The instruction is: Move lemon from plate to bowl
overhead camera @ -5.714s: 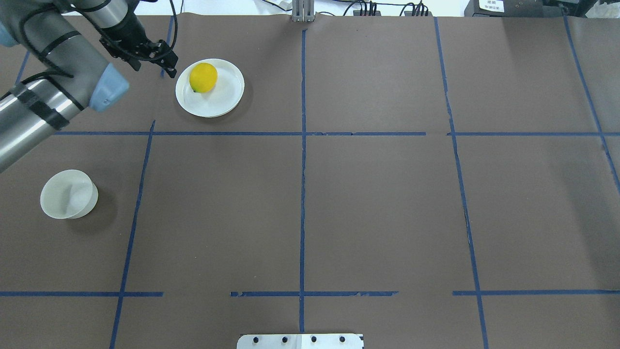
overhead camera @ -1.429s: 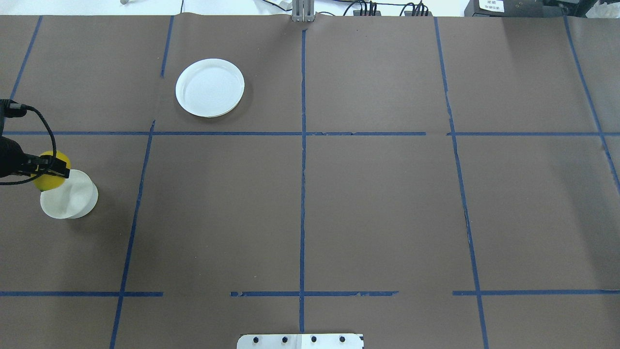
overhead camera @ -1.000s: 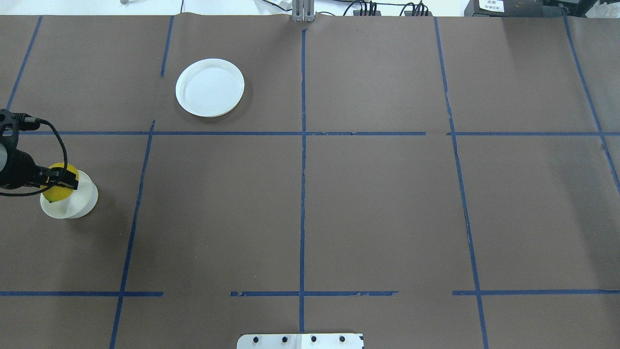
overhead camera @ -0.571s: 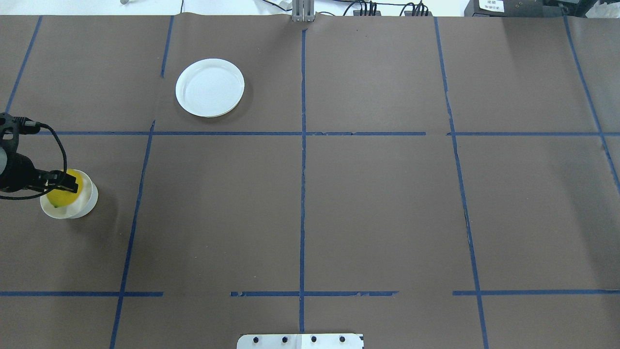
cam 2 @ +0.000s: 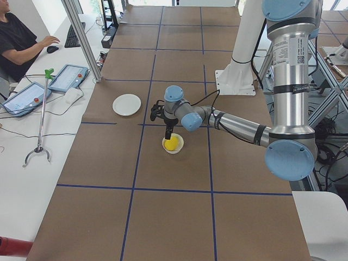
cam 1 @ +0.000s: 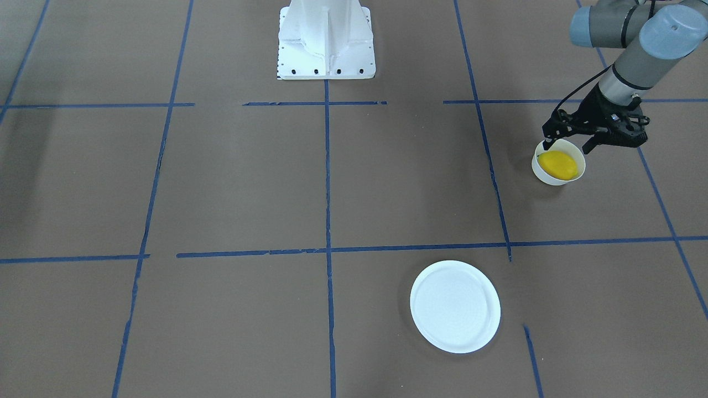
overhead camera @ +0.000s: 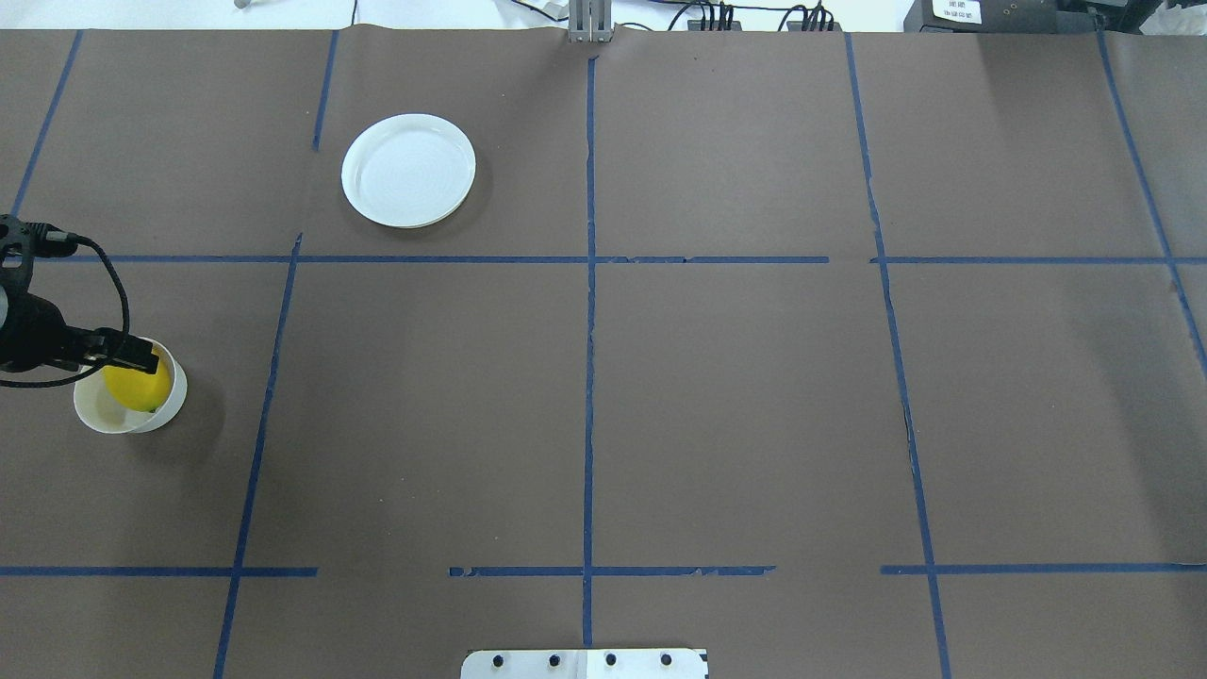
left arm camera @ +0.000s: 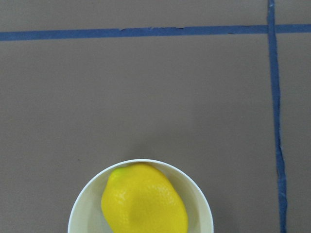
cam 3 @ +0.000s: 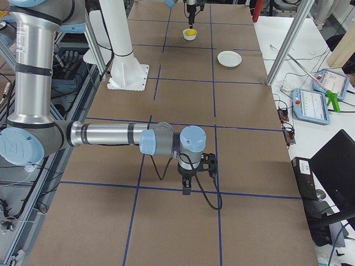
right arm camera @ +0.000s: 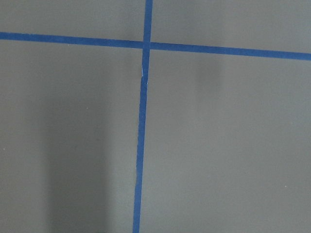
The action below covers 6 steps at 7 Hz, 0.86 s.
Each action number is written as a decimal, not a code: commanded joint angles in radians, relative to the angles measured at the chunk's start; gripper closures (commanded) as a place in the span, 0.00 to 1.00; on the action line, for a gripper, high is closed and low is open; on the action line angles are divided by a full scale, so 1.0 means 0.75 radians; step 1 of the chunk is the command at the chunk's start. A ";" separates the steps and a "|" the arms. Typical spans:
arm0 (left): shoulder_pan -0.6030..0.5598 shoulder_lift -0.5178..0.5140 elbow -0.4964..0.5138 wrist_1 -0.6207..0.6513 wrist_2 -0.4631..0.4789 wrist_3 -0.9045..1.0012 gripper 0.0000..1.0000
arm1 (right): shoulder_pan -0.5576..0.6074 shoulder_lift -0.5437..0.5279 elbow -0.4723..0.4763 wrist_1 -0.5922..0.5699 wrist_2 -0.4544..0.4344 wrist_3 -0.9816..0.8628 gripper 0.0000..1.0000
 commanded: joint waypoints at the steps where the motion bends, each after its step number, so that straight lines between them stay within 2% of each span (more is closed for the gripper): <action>1: -0.231 -0.068 0.005 0.192 -0.107 0.374 0.00 | 0.000 0.000 0.000 0.000 -0.002 0.000 0.00; 4: -0.571 -0.048 0.046 0.428 -0.235 0.762 0.00 | 0.000 0.000 0.000 0.000 0.000 0.000 0.00; 5: -0.714 -0.050 0.058 0.621 -0.237 0.936 0.00 | 0.000 0.000 0.000 0.000 0.000 0.000 0.00; 6: -0.788 -0.048 0.083 0.748 -0.235 1.108 0.00 | 0.000 0.000 0.000 0.000 0.000 0.000 0.00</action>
